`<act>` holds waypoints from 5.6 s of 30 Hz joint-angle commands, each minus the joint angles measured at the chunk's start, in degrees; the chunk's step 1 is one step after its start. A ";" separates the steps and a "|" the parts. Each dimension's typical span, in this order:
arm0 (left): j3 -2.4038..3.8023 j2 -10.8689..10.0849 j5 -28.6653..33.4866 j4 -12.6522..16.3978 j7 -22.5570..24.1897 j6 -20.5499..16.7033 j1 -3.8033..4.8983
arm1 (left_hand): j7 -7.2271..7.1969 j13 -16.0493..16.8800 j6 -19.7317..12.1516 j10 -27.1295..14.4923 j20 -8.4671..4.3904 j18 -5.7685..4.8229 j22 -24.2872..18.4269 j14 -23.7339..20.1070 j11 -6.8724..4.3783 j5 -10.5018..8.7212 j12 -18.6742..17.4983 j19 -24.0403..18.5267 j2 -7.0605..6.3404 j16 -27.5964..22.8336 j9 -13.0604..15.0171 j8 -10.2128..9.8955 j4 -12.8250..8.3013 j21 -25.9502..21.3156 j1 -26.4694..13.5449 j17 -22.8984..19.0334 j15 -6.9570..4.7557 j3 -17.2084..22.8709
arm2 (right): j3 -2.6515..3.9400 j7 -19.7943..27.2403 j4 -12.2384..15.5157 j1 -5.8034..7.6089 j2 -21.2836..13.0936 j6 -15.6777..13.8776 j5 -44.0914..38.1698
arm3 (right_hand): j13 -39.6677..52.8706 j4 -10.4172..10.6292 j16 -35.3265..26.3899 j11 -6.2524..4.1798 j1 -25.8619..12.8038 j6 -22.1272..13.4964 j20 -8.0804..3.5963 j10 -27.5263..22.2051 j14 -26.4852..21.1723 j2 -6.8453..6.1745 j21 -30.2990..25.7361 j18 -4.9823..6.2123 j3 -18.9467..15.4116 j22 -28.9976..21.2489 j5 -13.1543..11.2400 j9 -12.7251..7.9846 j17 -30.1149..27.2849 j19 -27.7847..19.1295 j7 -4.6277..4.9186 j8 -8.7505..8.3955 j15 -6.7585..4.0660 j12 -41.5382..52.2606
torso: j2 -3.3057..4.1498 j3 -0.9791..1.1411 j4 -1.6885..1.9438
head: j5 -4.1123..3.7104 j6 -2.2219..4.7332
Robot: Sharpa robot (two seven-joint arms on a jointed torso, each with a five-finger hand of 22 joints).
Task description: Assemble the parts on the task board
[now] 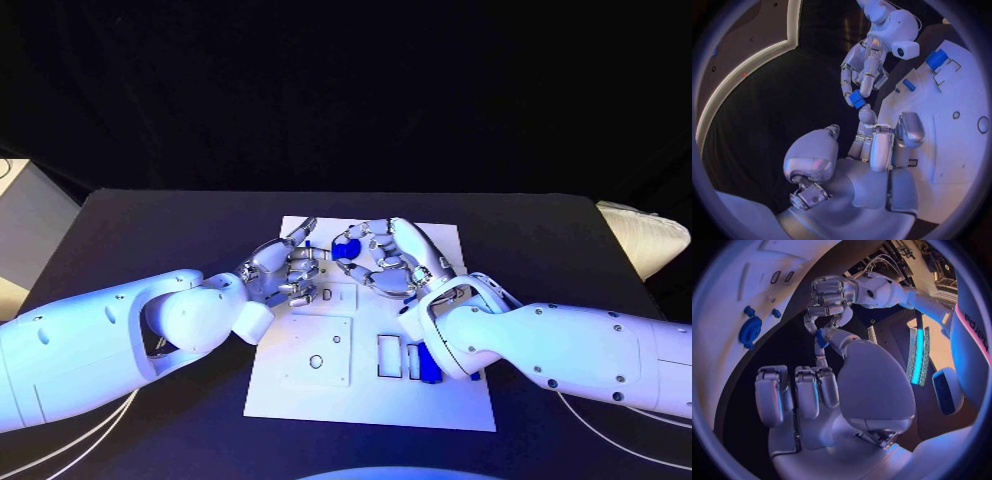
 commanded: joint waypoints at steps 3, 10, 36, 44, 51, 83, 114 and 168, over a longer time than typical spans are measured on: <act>0.09 -0.05 -0.93 0.06 0.62 -1.22 0.06 | 0.97 -4.49 -2.22 -3.59 0.36 -0.76 -0.17 0.72 0.60 0.23 -2.92 0.30 0.11 0.01 0.13 -1.52 0.02 0.23 1.55 2.22 0.27 -1.56 | -0.04 0.46 0.55 -0.11 -0.12 -0.44 -0.23 | 12.65 -0.24 0.07 0.14 0.08 0.31 -0.05 3.60 5.86 0.41 0.27 -1.02 0.12 13.07 0.22 0.09 14.60 4.83 0.01 0.14 0.10 0.20 | 0.07 0.04 0.04 | -0.04 -0.02; 0.09 -0.28 -2.64 -0.45 -0.61 -5.19 0.06 | 3.03 -6.89 -7.16 -7.38 1.88 -0.20 -3.08 -0.67 2.49 0.18 -4.54 -1.94 0.12 -0.86 -1.25 -4.40 0.04 -0.73 2.94 -0.50 1.95 -5.28 | 0.09 0.54 1.22 -0.11 -0.45 -1.32 -0.13 | 12.72 -0.30 0.09 0.14 0.04 0.34 -0.04 3.67 5.87 0.43 0.67 -1.11 0.16 13.36 0.23 0.11 14.65 5.01 0.01 0.18 0.11 0.28 | 0.00 -0.01 0.04 | 0.01 -0.15; 1.02 -5.16 -3.78 -0.09 10.99 -9.55 0.40 | 3.41 -8.60 -8.27 -11.19 2.69 1.01 -9.51 -3.82 3.01 0.13 -3.17 -6.62 -1.39 -2.53 -3.24 -1.12 -3.09 -3.07 19.25 -6.01 2.56 -8.47 | -0.20 -21.07 -1.21 -0.66 1.70 6.90 -18.73 | 12.94 -0.69 0.19 0.11 -0.60 0.53 0.01 3.89 5.94 0.02 1.26 -1.26 -0.01 13.80 -0.94 0.22 14.94 5.30 -0.07 0.50 0.11 0.55 | -0.05 -0.24 0.05 | 0.01 -0.66; 1.20 -5.42 -2.67 0.26 12.15 -9.75 0.42 | 3.04 -9.73 -7.87 -11.26 2.34 1.08 -10.20 -4.14 2.61 0.13 -3.41 -6.86 -2.61 -2.73 -3.79 -0.31 -5.76 -3.39 25.12 -6.74 2.20 -8.60 | -0.41 -22.27 -2.95 -1.92 3.02 6.62 -20.62 | 12.96 -0.70 0.16 0.09 -0.64 0.58 0.01 3.91 5.92 0.06 1.29 -1.27 0.01 13.82 -0.98 0.23 14.87 5.31 -0.10 0.54 0.11 0.57 | -0.02 -0.11 0.03 | 0.22 -0.89; 1.29 -5.49 -1.55 0.26 12.68 -9.71 0.42 | 2.73 -10.26 -7.06 -11.06 2.14 1.08 -10.29 -4.13 2.31 0.12 -3.50 -6.79 -3.09 -2.74 -3.98 0.21 -6.83 -3.45 27.29 -6.81 1.96 -8.81 | -0.46 -22.39 -3.95 -2.90 3.70 6.26 -21.61 | 12.99 -0.70 0.18 0.07 -0.67 0.62 0.01 3.93 5.93 0.11 1.26 -1.26 0.05 13.80 -0.98 0.24 14.91 5.30 -0.12 0.58 0.10 0.60 | 0.03 -0.04 0.04 | 0.40 -1.01; 1.33 -5.18 -1.08 0.13 11.98 -9.57 0.42 | 2.39 -11.06 -6.05 -10.81 1.77 1.00 -10.07 -4.00 1.90 0.12 -3.85 -6.42 -3.07 -2.70 -4.44 0.44 -8.54 -3.38 30.58 -6.76 1.56 -8.29 | -0.54 -24.23 -7.40 -4.36 6.10 7.49 -23.87 | 12.89 -0.85 0.10 0.04 -0.97 0.54 -0.01 3.84 5.88 -0.17 0.98 -1.19 -0.02 13.61 -1.14 0.24 14.69 5.17 -0.14 0.62 0.06 0.48 | 0.01 0.01 -0.02 | 0.64 -1.68; 1.33 -5.19 -1.11 -0.12 11.63 -9.32 0.42 | 2.42 -11.16 -6.10 -10.75 1.73 0.92 -9.70 -3.78 1.91 0.11 -3.90 -6.12 -3.15 -2.58 -4.55 0.35 -8.59 -3.24 30.69 -6.37 1.54 -8.31 | -0.56 -25.17 -7.00 -4.36 6.04 7.52 -26.26 | 12.30 -1.21 -0.02 0.36 -1.97 -0.72 0.09 3.24 5.80 -1.66 0.53 -1.08 -0.47 13.31 -1.40 -0.14 14.34 4.98 0.28 0.02 0.26 -0.27 | -0.01 -0.01 -0.02 | 0.61 -2.10; 1.33 -5.24 -1.23 -0.18 11.25 -9.11 0.42 | 2.48 -11.34 -6.26 -10.65 1.69 0.77 -8.94 -3.36 1.95 0.10 -3.97 -5.51 -3.17 -2.33 -4.75 0.17 -8.50 -2.93 30.69 -5.66 1.55 -8.36 | -0.56 -26.26 -7.26 -4.37 6.12 9.30 -26.32 | 9.67 -1.21 -0.16 1.40 -3.10 -3.73 0.84 0.57 5.71 -3.16 -0.73 -0.79 -1.46 12.49 -1.81 -1.36 13.98 4.41 1.46 -1.92 1.14 -3.56 | -0.02 0.01 0.00 | 0.48 -2.77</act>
